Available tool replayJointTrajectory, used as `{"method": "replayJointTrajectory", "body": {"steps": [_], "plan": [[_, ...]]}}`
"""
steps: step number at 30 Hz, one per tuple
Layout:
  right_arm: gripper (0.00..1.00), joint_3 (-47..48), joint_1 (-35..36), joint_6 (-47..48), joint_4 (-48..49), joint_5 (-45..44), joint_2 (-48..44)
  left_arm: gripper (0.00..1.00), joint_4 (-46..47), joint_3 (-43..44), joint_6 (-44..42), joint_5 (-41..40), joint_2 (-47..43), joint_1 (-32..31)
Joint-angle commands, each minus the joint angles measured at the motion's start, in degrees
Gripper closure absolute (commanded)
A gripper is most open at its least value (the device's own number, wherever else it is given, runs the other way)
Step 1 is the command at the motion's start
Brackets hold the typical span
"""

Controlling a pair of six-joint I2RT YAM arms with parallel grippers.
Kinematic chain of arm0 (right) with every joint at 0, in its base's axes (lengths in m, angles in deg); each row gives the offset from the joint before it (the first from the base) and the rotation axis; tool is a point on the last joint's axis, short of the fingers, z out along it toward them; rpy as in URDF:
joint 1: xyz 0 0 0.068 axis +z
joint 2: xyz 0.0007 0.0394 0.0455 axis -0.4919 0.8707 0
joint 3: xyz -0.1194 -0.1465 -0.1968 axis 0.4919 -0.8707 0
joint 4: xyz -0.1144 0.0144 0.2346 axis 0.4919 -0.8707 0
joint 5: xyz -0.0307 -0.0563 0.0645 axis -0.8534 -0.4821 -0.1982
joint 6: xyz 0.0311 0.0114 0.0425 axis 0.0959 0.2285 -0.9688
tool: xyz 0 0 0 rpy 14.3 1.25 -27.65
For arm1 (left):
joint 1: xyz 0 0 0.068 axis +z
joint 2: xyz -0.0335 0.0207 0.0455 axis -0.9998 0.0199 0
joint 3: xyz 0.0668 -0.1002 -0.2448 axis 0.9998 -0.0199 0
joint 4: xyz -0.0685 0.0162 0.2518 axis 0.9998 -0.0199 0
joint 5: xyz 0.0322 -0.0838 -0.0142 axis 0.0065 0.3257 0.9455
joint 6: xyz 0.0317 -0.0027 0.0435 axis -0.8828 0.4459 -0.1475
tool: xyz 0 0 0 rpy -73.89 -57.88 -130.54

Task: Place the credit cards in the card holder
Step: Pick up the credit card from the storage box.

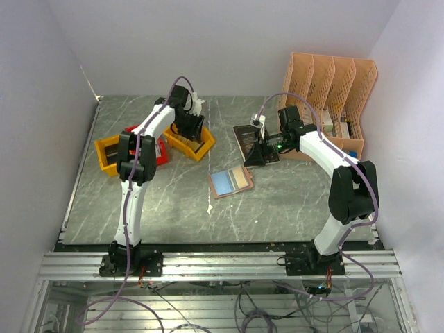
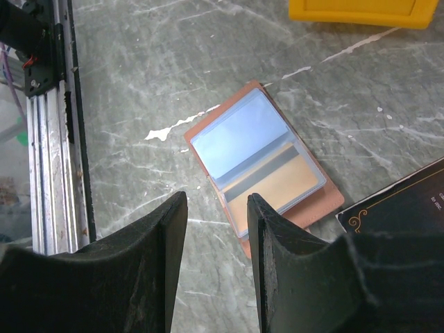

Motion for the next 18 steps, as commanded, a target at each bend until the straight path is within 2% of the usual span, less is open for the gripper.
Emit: {"method": "replayJointTrajectory", "body": {"steps": [1, 7, 18], "plan": [[0.6, 1.2, -0.4, 0.6, -0.4, 0.0, 0.5, 0.52, -2.4, 0.5, 0.3, 5.0, -0.8, 0.4], [0.6, 1.2, -0.3, 0.6, -0.4, 0.0, 0.2, 0.68, -2.3, 0.6, 2.2, 8.9, -2.4, 1.0], [0.6, 1.3, -0.5, 0.6, -0.4, -0.3, 0.2, 0.7, -2.9, -0.6, 3.0, 19.5, -3.5, 1.4]]}}
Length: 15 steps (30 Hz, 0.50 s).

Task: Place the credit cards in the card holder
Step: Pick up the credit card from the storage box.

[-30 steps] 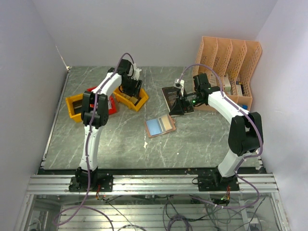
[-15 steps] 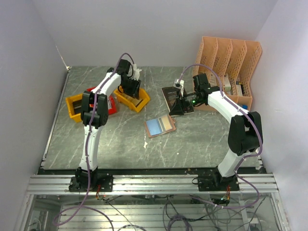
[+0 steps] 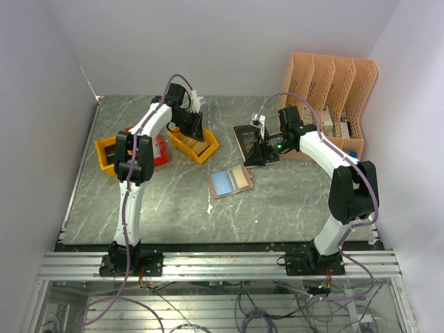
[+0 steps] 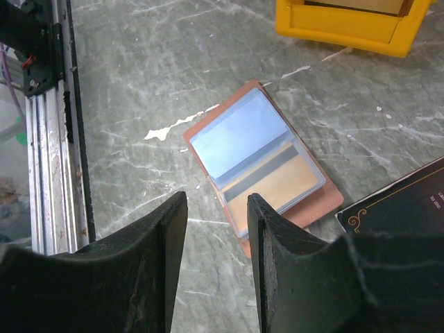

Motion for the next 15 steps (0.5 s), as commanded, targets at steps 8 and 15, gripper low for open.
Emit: {"method": "replayJointTrajectory", "body": {"steps": [8, 15], "plan": [[0.6, 1.2, -0.5, 0.5, -0.2, -0.1, 0.3, 0.7, -2.4, -1.7, -0.3, 6.8, -2.3, 0.3], [0.6, 1.3, -0.5, 0.5, -0.3, 0.1, 0.5, 0.67, -2.4, -2.8, -0.7, 0.6, -2.2, 0.2]]}}
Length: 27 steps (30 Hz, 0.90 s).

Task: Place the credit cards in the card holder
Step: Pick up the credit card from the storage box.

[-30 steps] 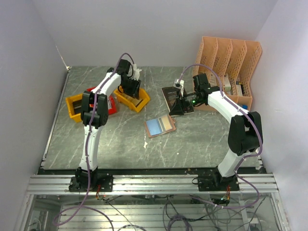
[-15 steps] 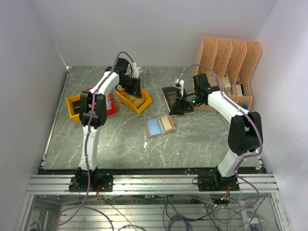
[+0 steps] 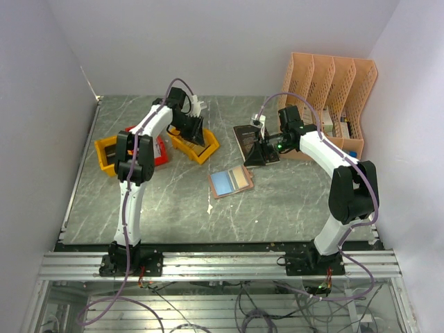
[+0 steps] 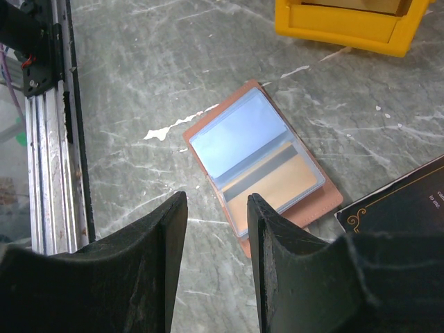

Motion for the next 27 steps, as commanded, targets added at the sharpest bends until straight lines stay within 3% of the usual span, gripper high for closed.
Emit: {"method": "replayJointTrajectory", "body": {"steps": [1, 7, 19, 21, 23, 27], "plan": [[0.6, 1.3, -0.4, 0.5, -0.4, 0.1, 0.6, 0.67, -0.7, -0.8, -0.3, -4.6, -2.0, 0.0], [0.6, 1.4, -0.4, 0.7, -0.5, 0.0, 0.7, 0.72, -1.1, 0.1, -0.5, -4.1, -0.4, -1.2], [0.6, 1.5, -0.4, 1.0, -0.8, 0.1, 0.5, 0.7, -1.9, 0.5, -1.1, -4.3, 2.2, -2.8], [0.6, 1.5, -0.4, 1.1, -0.9, 0.1, 0.5, 0.76, -1.9, 0.7, -1.0, -4.8, 2.4, -3.0], [0.6, 1.5, -0.4, 1.1, -0.9, 0.1, 0.5, 0.9, -2.2, 1.4, -0.6, -5.0, 2.7, -3.0], [0.6, 1.5, -0.5, 1.2, -1.0, 0.2, 0.4, 0.93, -1.6, 1.7, 1.1, -5.9, 0.8, -2.1]]}}
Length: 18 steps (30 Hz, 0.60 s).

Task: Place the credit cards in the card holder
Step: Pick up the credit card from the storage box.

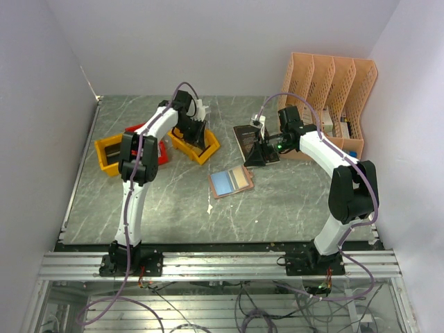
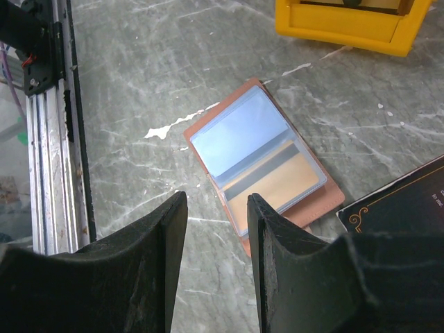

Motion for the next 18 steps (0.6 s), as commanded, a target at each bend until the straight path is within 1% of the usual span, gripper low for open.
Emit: {"method": "replayJointTrajectory", "body": {"steps": [1, 6, 8, 12, 14, 18], "plan": [[0.6, 1.5, -0.5, 0.9, -0.6, 0.2, 0.2, 0.93, 0.8, 0.9, 3.2, -1.1, -1.7, 1.2], [0.6, 1.4, -0.5, 1.0, -0.6, 0.3, 0.3, 0.93, 9.5, -5.0, 12.4, 0.7, -7.4, 4.7], [0.6, 1.5, -0.5, 1.1, -0.6, 0.4, 0.4, 0.93, 11.2, -6.0, 15.5, 0.1, -8.5, 5.2], [0.6, 1.5, -0.5, 1.1, -0.7, 0.4, 0.5, 0.93, 10.5, -5.2, 16.1, -0.4, -9.7, 5.2], [0.6, 1.5, -0.5, 1.1, -0.7, 0.4, 0.5, 0.93, 12.9, -6.9, 17.6, -2.9, -11.7, 5.2], [0.6, 1.5, -0.5, 1.1, -0.7, 0.3, 0.4, 0.93, 16.8, -10.1, 23.7, -9.6, -15.9, 5.3]]}}
